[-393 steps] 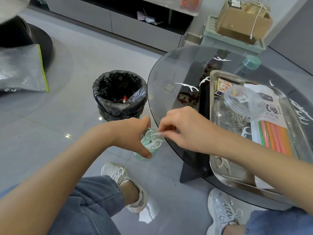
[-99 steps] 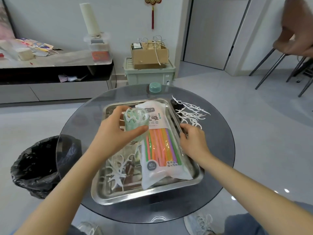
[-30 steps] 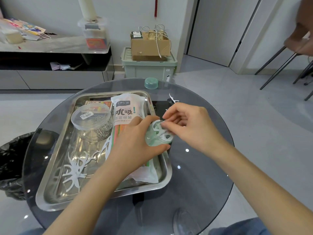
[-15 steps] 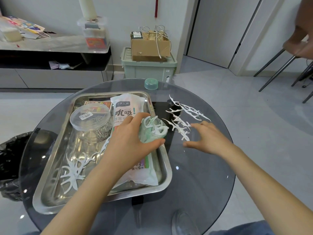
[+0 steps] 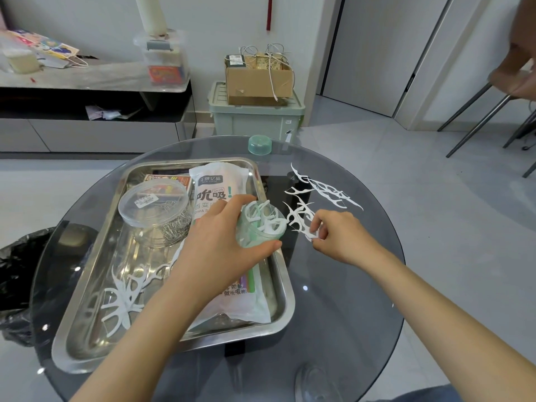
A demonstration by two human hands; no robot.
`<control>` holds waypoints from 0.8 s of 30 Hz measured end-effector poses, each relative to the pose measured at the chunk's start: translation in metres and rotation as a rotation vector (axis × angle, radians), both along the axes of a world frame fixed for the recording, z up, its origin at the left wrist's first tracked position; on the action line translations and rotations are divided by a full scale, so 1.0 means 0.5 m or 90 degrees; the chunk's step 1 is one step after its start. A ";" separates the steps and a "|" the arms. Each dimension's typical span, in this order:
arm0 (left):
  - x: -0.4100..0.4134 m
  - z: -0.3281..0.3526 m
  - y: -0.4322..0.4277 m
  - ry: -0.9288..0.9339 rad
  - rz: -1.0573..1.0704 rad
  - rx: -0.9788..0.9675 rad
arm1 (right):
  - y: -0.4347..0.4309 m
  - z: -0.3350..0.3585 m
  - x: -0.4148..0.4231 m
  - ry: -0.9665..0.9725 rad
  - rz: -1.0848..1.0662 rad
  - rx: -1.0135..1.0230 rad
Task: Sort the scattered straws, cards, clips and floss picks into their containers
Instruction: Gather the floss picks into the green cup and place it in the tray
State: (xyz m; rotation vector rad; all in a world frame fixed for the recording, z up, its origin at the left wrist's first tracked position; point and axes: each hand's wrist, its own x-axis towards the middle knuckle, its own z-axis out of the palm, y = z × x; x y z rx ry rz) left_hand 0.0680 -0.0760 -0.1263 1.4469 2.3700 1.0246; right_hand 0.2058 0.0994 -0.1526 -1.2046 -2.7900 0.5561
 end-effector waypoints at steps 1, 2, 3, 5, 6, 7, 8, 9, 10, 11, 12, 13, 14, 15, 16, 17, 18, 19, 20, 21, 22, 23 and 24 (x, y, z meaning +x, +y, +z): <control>0.000 -0.001 0.000 0.001 0.000 -0.004 | 0.002 0.003 0.002 0.020 -0.013 -0.031; 0.000 -0.001 0.000 0.000 -0.001 -0.007 | 0.004 0.007 0.006 0.043 -0.029 -0.063; 0.000 -0.001 0.001 -0.001 -0.002 -0.011 | 0.005 0.011 0.010 0.068 -0.042 -0.092; 0.000 -0.001 0.002 -0.002 -0.002 -0.018 | 0.006 0.021 0.016 0.121 -0.059 -0.135; 0.000 -0.001 0.002 -0.003 -0.002 -0.020 | 0.007 0.027 0.018 0.149 -0.069 -0.149; 0.001 -0.001 0.002 -0.003 -0.001 -0.022 | 0.007 0.033 0.019 0.176 -0.080 -0.160; 0.001 -0.001 0.002 -0.003 0.000 -0.024 | 0.006 0.038 0.020 0.201 -0.091 -0.174; 0.001 -0.001 0.002 -0.003 0.001 -0.025 | 0.005 0.043 0.021 0.229 -0.101 -0.196; 0.001 -0.001 0.002 -0.003 0.002 -0.027 | 0.003 0.049 0.019 0.261 -0.110 -0.225; 0.002 0.000 0.001 -0.004 0.001 -0.030 | 0.001 0.055 0.019 0.297 -0.119 -0.258; 0.003 0.001 0.001 -0.004 0.000 -0.033 | -0.002 0.062 0.017 0.337 -0.124 -0.293; 0.004 0.002 0.001 -0.004 -0.002 -0.038 | -0.005 0.069 0.016 0.377 -0.128 -0.332; 0.004 0.003 0.000 -0.002 -0.003 -0.042 | -0.008 0.078 0.013 0.410 -0.130 -0.373; 0.006 0.004 0.000 -0.001 -0.005 -0.046 | -0.013 0.087 0.012 0.436 -0.129 -0.413; 0.007 0.005 0.000 -0.001 -0.004 -0.046 | -0.019 0.095 0.010 0.456 -0.123 -0.452; 0.007 0.005 -0.001 -0.001 -0.004 -0.047 | -0.025 0.103 0.009 0.475 -0.110 -0.489; 0.008 0.005 -0.001 0.001 -0.004 -0.050 | -0.033 0.110 0.007 0.498 -0.094 -0.522; 0.009 0.005 -0.001 0.004 -0.005 -0.055 | -0.040 0.117 0.006 0.527 -0.081 -0.551; 0.009 0.004 -0.001 0.004 -0.006 -0.060 | -0.048 0.124 0.003 0.559 -0.075 -0.574; 0.009 0.003 -0.001 0.004 -0.007 -0.061 | -0.055 0.130 0.001 0.594 -0.076 -0.593; 0.010 0.002 0.000 0.003 -0.007 -0.059 | -0.061 0.136 -0.001 0.626 -0.082 -0.607; 0.010 0.002 0.000 0.002 -0.007 -0.056 | -0.067 0.139 -0.004 0.652 -0.087 -0.614; 0.011 0.002 0.000 0.001 -0.007 -0.052 | -0.074 0.141 -0.007 0.667 -0.091 -0.614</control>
